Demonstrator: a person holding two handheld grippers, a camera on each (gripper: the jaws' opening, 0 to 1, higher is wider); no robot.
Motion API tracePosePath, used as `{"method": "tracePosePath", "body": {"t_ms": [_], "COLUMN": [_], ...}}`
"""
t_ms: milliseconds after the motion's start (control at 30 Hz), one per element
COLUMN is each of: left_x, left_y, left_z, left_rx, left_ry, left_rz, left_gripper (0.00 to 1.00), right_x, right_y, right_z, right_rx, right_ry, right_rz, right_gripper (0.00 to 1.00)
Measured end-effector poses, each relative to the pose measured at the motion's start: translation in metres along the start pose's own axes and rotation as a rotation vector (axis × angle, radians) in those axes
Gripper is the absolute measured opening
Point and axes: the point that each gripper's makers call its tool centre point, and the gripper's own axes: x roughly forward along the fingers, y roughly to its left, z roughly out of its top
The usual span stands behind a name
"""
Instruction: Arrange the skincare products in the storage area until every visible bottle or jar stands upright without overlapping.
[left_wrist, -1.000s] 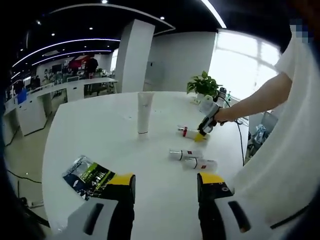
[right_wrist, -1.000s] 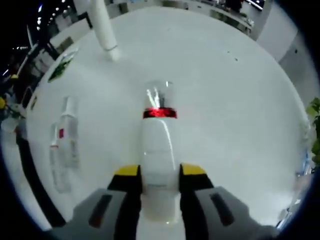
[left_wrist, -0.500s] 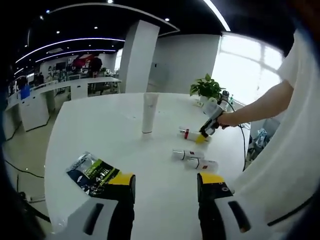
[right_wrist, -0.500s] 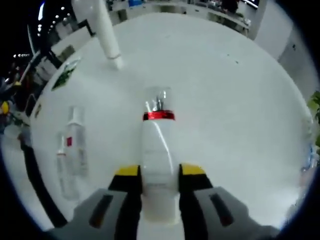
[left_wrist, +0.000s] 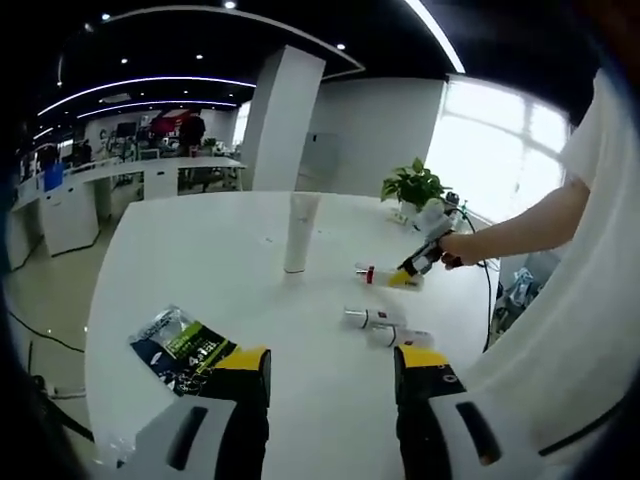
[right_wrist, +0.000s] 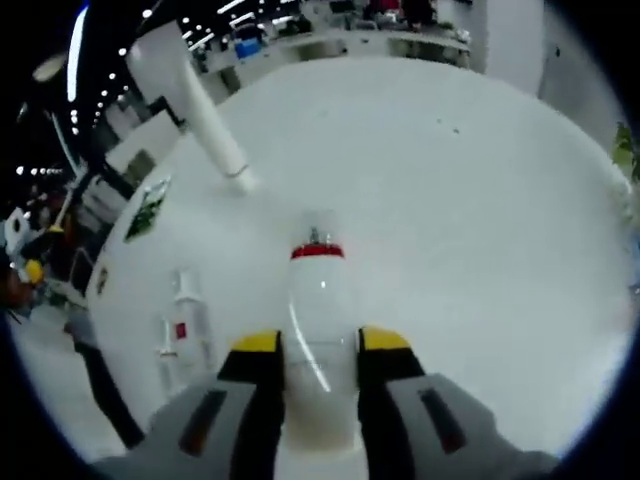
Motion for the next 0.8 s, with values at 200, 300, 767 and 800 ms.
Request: {"method": "tracePosePath", "body": {"t_ms": [200,300,767,800], "left_x": [-0.003,-0.004,-0.007,-0.007], "left_y": [0.0,0.001,0.006,0.006], "left_z": [0.0,-0.001,0.007,0.007], "left_rx": [-0.015,-0.024,-0.026,-0.027], "left_ry": [-0.011,-0.014,-0.042,-0.045], "left_rz": [-0.003,-0.006,-0.024,-0.024], "left_gripper": [0.51,0.51,0.51,0.51], "right_x": [-0.005,-0.008,-0.008,-0.007], "right_y": [0.006,0.011,0.021,0.02], "right_z": [0.004,0.006,-0.002,-0.002], "right_rx": [0.132,0.185,0.188,0.186], "right_ry": [-0.069,-0.104,-0.112,-0.113], "right_rz": [0.043,0.076,0.058,0.056], "right_gripper": [0.24,0.24,0.24,0.24]}}
